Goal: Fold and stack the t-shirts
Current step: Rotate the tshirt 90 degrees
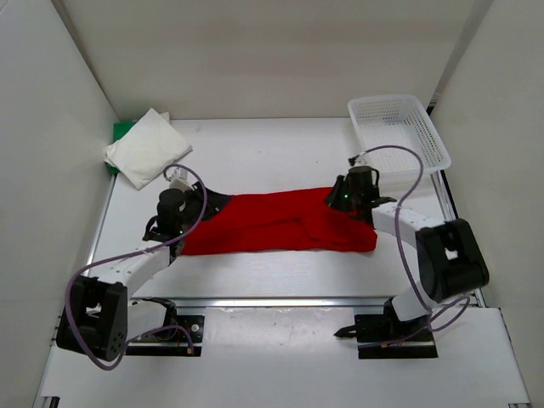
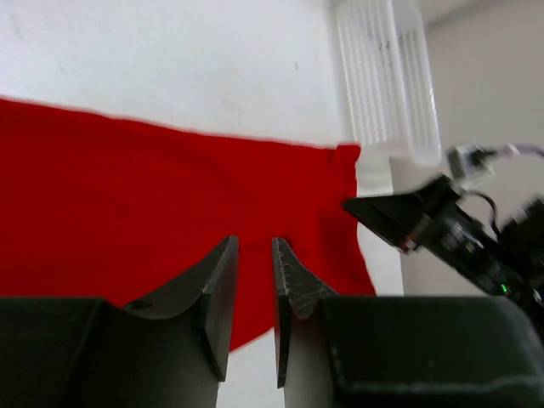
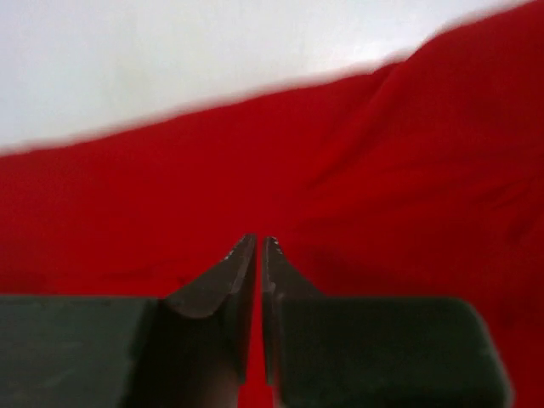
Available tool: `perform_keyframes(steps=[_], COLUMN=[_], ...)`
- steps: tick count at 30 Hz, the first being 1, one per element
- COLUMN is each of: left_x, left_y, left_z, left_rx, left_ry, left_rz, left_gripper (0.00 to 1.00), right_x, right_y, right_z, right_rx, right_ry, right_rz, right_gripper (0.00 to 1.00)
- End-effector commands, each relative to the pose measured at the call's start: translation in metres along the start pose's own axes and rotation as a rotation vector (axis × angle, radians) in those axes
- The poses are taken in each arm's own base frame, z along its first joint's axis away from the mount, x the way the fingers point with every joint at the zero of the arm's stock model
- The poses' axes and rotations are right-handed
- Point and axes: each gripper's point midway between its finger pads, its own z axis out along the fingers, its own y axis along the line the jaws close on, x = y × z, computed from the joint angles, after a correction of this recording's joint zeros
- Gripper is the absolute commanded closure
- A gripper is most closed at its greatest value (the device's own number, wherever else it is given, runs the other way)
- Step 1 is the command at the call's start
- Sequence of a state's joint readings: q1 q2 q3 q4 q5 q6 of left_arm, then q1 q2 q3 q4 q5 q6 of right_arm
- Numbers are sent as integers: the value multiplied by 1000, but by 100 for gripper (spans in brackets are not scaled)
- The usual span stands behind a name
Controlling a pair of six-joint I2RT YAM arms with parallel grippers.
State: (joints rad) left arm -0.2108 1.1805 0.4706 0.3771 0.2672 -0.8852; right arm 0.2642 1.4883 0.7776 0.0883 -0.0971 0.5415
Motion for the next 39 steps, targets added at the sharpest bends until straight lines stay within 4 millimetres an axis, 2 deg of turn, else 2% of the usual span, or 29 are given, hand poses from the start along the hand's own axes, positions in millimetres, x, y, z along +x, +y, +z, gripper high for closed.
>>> perform_keyframes(steps=[1,4,5,6,7,8,9,10,11,12,13,14,15,16,17,18,19,21,22,24,27,28,29,31,32,33,35,37,39], left_x=[34,52,53,53,59,55,53,57,53,57,60,61,67,69,75,76,81,91,93,100,98,92,87,78,75,71,72,70,69], left_y=[13,19,22,25,28,27,36,39,43,47,49,53,52,50,49,50,48,53,52,54,51,48,45,39,39,38,35,30,27], left_z=[-12,-25,-27,-32,-37,-40,-43,-46,-47,-49,-51,-53,-54,-54,-56,-57,-57,-60,-61,-61,-62,-62,-61,-64,-65,-65,-66,-65,-65], left_rx=[-37,-23,-29,-25,-25,-15,-39,-47,-57,-67,-73,-89,-85,-82,-80,-87,-81,-99,-95,-97,-88,-87,-78,-68,-70,-69,-54,-41,-30], left_ry=[82,105,103,98,104,94,85,94,84,99,113,119,135,137,144,137,146,165,166,194,203,194,180,154,148,135,141,140,145], left_rz=[63,58,57,57,61,54,50,49,53,60,65,65,75,80,77,78,81,89,88,88,95,105,128,132,137,134,133,135,141], left_gripper=[66,67,66,66,66,66,65,66,65,63,64,64,63,64,62,63,63,63,62,61,61,61,61,60,60,60,60,60,60], right_x=[57,69,62,77,69,45,65,48,6,-21,18,-23,-80,-90,-98,-80,-108,-136,-144,-144,-113,-81,-84,-27,4,2,46,82,103], right_y=[-2,7,14,9,18,35,26,40,69,90,77,109,153,176,185,173,191,221,223,229,228,218,225,195,176,188,177,187,193], right_z=[21,44,50,60,77,90,106,135,153,175,196,225,209,204,189,188,163,121,108,74,43,29,26,-2,2,-12,-8,6,20], right_rx=[13,-4,-14,5,-11,-39,-16,-42,-86,-123,-86,-159,-242,-380,-425,-391,-401,-417,-392,-365,-335,-318,-349,-374,-391,-439,-442,-454,-444], right_ry=[194,270,276,333,334,307,395,384,330,330,468,364,242,211,181,216,135,60,52,76,138,191,113,140,151,106,160,226,267], right_rz=[-38,-60,-62,-61,-73,-89,-81,-95,-118,-130,-121,-166,-170,-164,-123,-105,-151,-255,-291,-341,-397,-414,-414,-316,-289,-236,-183,-174,-155], right_gripper=[96,99,99,100,100,100,100,100,100,100,100,100,100,100,99,97,89,70,61,58,61,64,65,64,62,62,59,58,55])
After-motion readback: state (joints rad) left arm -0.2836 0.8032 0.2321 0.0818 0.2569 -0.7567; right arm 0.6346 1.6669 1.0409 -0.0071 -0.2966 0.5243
